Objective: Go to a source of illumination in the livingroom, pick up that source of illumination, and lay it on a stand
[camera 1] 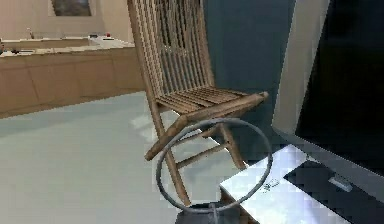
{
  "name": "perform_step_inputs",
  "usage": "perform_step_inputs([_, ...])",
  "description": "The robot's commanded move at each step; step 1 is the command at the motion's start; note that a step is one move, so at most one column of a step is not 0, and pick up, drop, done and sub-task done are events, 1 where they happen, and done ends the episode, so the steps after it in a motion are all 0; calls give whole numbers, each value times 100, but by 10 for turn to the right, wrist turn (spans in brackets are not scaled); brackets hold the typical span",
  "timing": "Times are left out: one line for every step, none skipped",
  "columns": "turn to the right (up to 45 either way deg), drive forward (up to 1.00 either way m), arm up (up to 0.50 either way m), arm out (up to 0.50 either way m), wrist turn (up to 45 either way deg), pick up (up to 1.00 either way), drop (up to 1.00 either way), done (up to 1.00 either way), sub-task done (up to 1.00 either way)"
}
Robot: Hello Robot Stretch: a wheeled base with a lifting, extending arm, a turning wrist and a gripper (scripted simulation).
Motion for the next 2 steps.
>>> perform_step_inputs([90, 0, 0, 0, 0, 0, 0, 0, 0])
perform_step_inputs([0, 25, 0, 0, 0, 0, 0, 0, 0])
